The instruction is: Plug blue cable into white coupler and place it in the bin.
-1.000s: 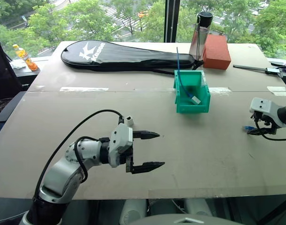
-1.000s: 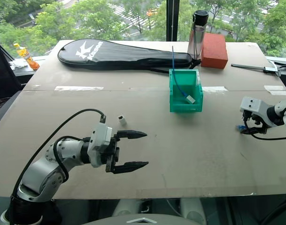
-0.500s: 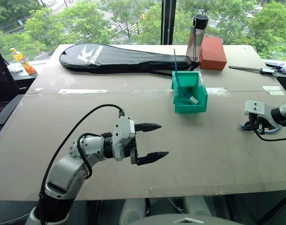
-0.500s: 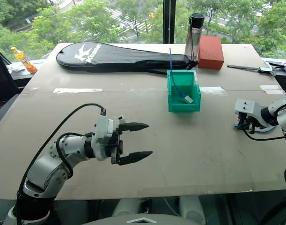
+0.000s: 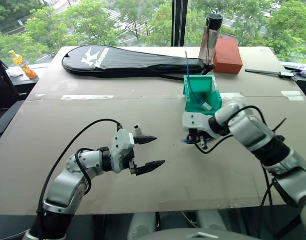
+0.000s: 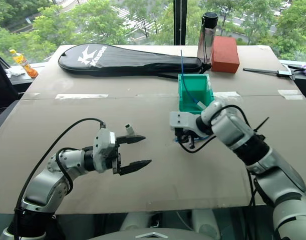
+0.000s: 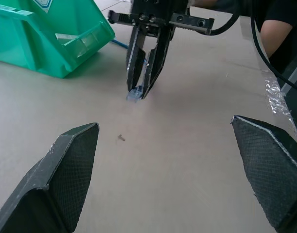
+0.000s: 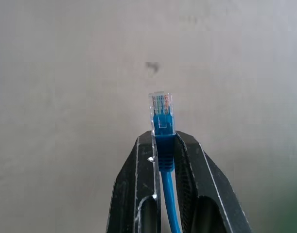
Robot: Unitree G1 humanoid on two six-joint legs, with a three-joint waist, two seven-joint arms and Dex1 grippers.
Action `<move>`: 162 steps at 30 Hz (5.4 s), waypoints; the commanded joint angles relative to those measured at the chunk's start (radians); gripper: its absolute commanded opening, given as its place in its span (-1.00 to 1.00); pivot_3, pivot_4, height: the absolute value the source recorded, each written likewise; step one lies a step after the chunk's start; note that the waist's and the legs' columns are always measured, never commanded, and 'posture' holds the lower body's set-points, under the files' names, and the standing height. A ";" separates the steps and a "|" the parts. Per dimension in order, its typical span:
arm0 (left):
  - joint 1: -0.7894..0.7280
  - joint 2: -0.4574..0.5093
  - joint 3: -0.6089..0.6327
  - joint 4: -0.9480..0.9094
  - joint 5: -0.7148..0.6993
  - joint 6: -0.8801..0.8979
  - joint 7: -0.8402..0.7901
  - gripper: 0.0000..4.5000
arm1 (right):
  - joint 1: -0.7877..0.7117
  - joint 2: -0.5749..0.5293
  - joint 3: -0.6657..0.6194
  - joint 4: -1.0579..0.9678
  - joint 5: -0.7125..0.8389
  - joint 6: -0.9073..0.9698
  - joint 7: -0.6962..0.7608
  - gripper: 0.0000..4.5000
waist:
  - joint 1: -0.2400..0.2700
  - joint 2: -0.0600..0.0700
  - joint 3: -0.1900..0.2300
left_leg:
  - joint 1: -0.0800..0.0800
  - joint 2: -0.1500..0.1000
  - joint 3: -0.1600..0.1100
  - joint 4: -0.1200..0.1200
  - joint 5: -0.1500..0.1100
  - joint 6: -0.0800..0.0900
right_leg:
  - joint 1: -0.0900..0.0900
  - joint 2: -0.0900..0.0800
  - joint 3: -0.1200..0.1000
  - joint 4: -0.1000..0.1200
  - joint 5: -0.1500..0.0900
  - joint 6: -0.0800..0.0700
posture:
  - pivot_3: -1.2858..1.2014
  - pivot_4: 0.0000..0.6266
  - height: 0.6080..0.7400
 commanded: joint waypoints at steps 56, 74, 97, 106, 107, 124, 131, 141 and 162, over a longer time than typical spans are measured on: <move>-0.590 -0.302 -0.228 0.240 0.180 -0.110 -0.106 -0.99 | 0.959 0.241 -0.858 -0.881 1.086 0.261 -1.057 0.90 | 0.018 -0.003 -0.001 | -0.008 0.001 -0.008 0.002 0.000 0.000 | -0.003 0.005 -0.001 0.001 0.001 0.002 | 0.03 -0.52 1.00; -0.604 -0.315 -0.162 0.215 0.195 -0.170 0.041 -0.99 | 0.826 0.249 -0.841 -0.864 1.669 0.083 -1.458 0.90 | 0.013 -0.002 -0.001 | -0.007 0.000 -0.007 0.002 0.000 0.001 | -0.001 0.006 -0.001 0.000 0.002 0.005 | 0.03 -0.52 1.00; -0.590 -0.313 -0.186 0.206 0.184 -0.210 0.011 -0.99 | 0.763 0.169 -0.719 -0.791 1.649 -0.126 -1.520 0.90 | -0.004 -0.002 -0.001 | -0.007 0.001 -0.007 0.002 0.000 0.001 | -0.001 0.006 0.000 0.000 0.002 0.005 | 0.03 -0.52 1.00; -0.582 -0.313 -0.193 0.203 0.207 -0.251 0.017 -0.99 | 0.752 0.158 -0.710 -0.773 1.642 -0.139 -1.537 0.90 | -0.005 -0.002 -0.001 | -0.007 0.001 -0.007 0.002 0.000 0.001 | -0.001 0.006 0.000 0.000 0.002 0.005 | 0.03 -0.52 1.00; -0.583 -0.313 -0.194 0.205 0.209 -0.258 0.017 -0.99 | 0.753 0.156 -0.711 -0.773 1.642 -0.140 -1.538 0.90 | -0.005 -0.002 -0.001 | -0.007 0.001 -0.007 0.002 0.000 0.001 | -0.001 0.006 0.000 0.000 0.002 0.005 | 0.03 -0.52 1.00; -0.572 -0.314 -0.176 0.201 0.169 -0.222 0.013 -0.56 | 0.749 0.129 -0.688 -0.767 1.654 -0.139 -1.540 -1.00 | -0.005 -0.002 -0.001 | -0.006 0.001 -0.007 0.002 0.000 0.001 | -0.001 0.006 0.000 0.000 0.002 0.005 | 0.03 -0.52 1.00; -0.503 -0.227 -0.057 0.169 0.061 -0.029 0.056 0.82 | 0.748 0.106 -0.704 -0.750 1.635 -0.143 -1.517 -1.00 | -0.011 -0.002 -0.001 | -0.006 0.001 -0.007 0.001 0.000 0.001 | -0.002 0.006 0.000 0.000 0.002 0.005 | 0.03 -0.52 1.00; -0.264 -0.029 0.186 0.343 0.038 -0.005 0.038 0.98 | 0.727 0.110 -0.687 -0.693 1.597 -0.138 -1.447 -1.00 | -0.008 -0.002 -0.001 | -0.006 0.002 -0.006 0.001 0.000 0.000 | -0.002 0.005 0.000 0.000 0.001 0.002 | 0.03 -0.52 1.00; -0.358 -0.098 0.067 0.752 0.241 -0.372 -0.012 0.98 | 0.720 0.117 -0.680 -0.703 1.568 -0.109 -1.433 -1.00 | -0.005 -0.003 -0.001 | -0.006 0.001 -0.005 0.001 0.000 0.001 | -0.003 0.002 -0.002 0.000 0.001 0.003 | 0.03 -0.52 1.00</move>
